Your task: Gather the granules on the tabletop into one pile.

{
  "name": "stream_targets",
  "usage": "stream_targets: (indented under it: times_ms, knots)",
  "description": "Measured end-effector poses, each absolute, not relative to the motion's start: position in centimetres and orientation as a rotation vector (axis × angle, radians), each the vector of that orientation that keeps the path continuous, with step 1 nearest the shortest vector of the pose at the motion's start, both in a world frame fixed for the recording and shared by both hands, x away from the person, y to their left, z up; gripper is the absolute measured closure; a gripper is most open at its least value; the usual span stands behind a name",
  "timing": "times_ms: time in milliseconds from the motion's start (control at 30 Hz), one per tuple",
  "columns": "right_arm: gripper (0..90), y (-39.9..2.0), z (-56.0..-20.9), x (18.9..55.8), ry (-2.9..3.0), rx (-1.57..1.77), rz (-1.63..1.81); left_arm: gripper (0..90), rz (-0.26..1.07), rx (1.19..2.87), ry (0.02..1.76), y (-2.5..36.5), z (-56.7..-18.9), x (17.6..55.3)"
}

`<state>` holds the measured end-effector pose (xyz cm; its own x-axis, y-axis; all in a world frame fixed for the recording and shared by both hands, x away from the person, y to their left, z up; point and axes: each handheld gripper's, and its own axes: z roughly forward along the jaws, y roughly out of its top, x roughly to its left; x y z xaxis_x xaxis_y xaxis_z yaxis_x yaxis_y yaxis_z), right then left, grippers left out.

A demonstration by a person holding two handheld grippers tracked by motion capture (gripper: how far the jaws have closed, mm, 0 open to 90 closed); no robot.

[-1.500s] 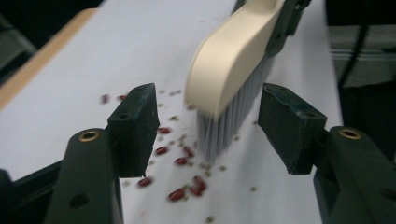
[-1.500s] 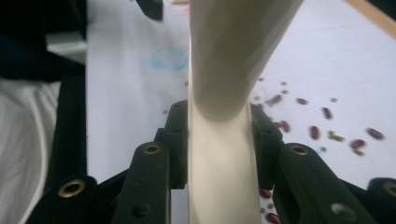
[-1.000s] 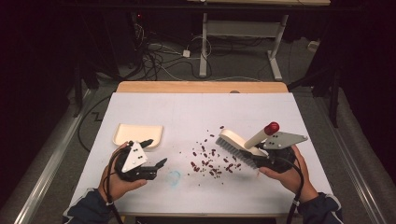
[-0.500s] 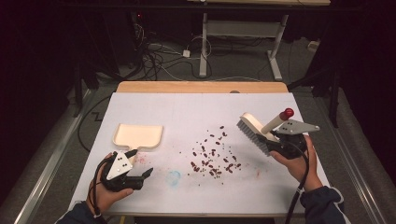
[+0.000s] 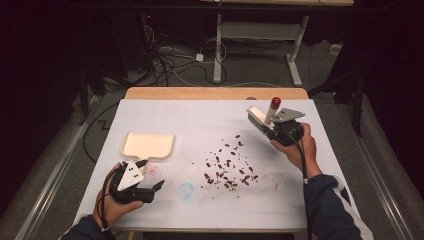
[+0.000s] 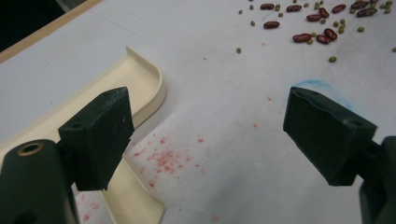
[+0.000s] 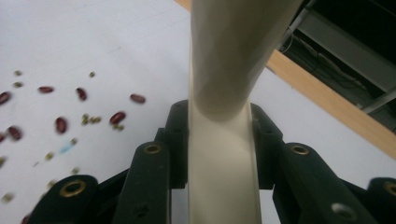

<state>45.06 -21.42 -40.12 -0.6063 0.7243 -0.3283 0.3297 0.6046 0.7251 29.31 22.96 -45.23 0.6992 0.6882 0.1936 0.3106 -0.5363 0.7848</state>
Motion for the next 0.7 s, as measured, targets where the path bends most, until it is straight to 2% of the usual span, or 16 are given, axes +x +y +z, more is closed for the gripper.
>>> stream_targets:
  times_ms: [167,333,433,700]
  knots:
    - [67.4,-18.6,-41.8,46.9,2.235,0.776,0.738,15.2,0.638,2.163,0.757,22.9,-45.4,29.1]
    - [67.4,-16.5,-42.8,47.3,2.254,0.726,0.742,15.2,0.641,2.175,0.735,22.7,-45.4,29.3]
    - [67.4,-14.6,-43.5,46.6,2.277,0.652,0.72,15.2,0.632,2.196,0.728,22.4,-45.6,29.3]
    - [67.3,-12.8,-43.7,44.3,2.353,0.477,0.836,15.2,0.608,2.197,0.721,22.2,-45.5,29.2]
